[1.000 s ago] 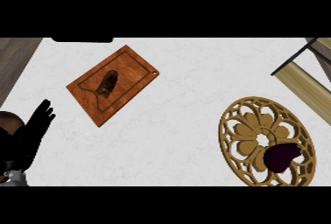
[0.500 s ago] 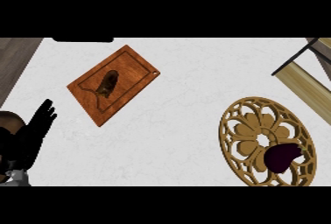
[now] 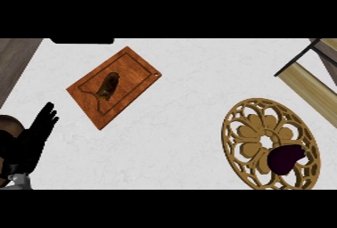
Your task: Pick the lemon from the placemat and place it in the tiered shelf
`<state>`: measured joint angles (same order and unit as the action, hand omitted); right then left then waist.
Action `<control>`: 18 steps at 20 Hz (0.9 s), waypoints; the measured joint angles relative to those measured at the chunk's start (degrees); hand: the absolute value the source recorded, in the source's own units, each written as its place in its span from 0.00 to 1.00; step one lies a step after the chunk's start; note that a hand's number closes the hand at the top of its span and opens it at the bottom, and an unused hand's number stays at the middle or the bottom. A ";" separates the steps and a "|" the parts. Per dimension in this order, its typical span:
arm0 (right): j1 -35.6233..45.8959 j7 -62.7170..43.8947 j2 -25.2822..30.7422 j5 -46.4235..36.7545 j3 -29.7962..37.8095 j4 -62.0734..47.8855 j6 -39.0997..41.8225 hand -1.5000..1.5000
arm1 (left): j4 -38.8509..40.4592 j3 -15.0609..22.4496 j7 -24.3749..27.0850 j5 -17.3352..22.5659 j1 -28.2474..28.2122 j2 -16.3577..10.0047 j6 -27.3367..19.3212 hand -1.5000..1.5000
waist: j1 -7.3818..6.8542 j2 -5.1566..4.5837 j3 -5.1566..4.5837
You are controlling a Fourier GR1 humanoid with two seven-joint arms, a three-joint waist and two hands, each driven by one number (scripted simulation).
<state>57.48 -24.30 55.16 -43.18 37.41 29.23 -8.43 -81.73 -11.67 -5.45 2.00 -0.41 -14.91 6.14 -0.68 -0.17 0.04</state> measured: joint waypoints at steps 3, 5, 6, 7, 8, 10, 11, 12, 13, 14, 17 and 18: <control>-0.18 -0.47 0.11 3.22 2.11 1.85 0.19 0.00 | -0.05 -0.66 -0.87 0.49 0.59 -0.59 0.31 0.50 | 0.32 0.15 -0.02; -0.93 -0.10 0.62 5.50 3.68 3.88 0.44 0.00 | 0.57 -0.96 0.31 0.24 -0.27 -0.54 0.35 0.50 | 0.61 0.25 -0.03; -1.22 -0.36 1.04 6.40 4.19 5.25 0.73 0.00 | 0.75 -0.93 0.75 0.23 -0.59 -0.33 0.44 0.50 | 0.75 0.31 -0.04; -1.48 -0.75 1.45 7.34 4.64 6.88 1.31 0.00 | 0.72 -1.06 0.45 0.32 -0.36 -0.42 0.45 0.50 | 0.94 0.38 -0.05; -1.68 -1.25 2.47 8.29 5.30 8.18 2.19 0.00 | 0.68 -1.36 0.41 0.34 -0.52 -0.74 0.52 0.50 | 1.08 0.43 -0.06; -3.38 -2.56 4.25 10.30 6.91 11.38 4.32 0.00 | 0.83 -1.63 0.92 0.35 -1.16 -0.66 0.53 0.50 | 1.58 0.61 -0.09; -4.30 -3.51 5.28 11.09 7.66 13.25 5.42 0.00 | 0.39 -1.63 1.05 0.26 -1.86 -0.45 0.37 0.50 | 1.83 0.72 -0.09; -5.19 -4.43 6.91 11.82 8.38 14.69 7.14 0.00 | 0.35 -2.02 0.95 0.60 -1.98 -0.73 0.61 0.50 | 2.06 0.78 -0.10; -6.59 -5.45 8.06 12.55 9.47 16.24 8.31 0.00 | -0.07 -2.44 0.37 1.04 -2.23 -1.14 0.92 0.50 | 2.33 0.88 -0.11; -7.51 -7.01 9.62 13.21 10.51 17.54 9.69 0.00 | -0.49 -2.52 -0.13 1.06 -2.37 -1.23 0.85 0.50 | 2.51 0.92 -0.10; -12.16 -10.25 13.53 15.08 14.48 21.56 14.46 0.00 | -0.21 -3.36 0.02 1.19 -2.97 -1.38 0.51 0.50 | 3.62 1.13 -0.11; -13.90 -11.27 14.83 15.82 16.14 22.73 16.51 0.00 | -0.31 -3.55 0.31 1.27 -3.51 -1.40 0.61 0.50 | 3.87 1.19 -0.10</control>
<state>43.58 -35.56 69.99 -27.35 53.55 51.96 8.09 -82.04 -15.22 -5.14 3.26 -3.92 -16.32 6.75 3.19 1.02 -0.07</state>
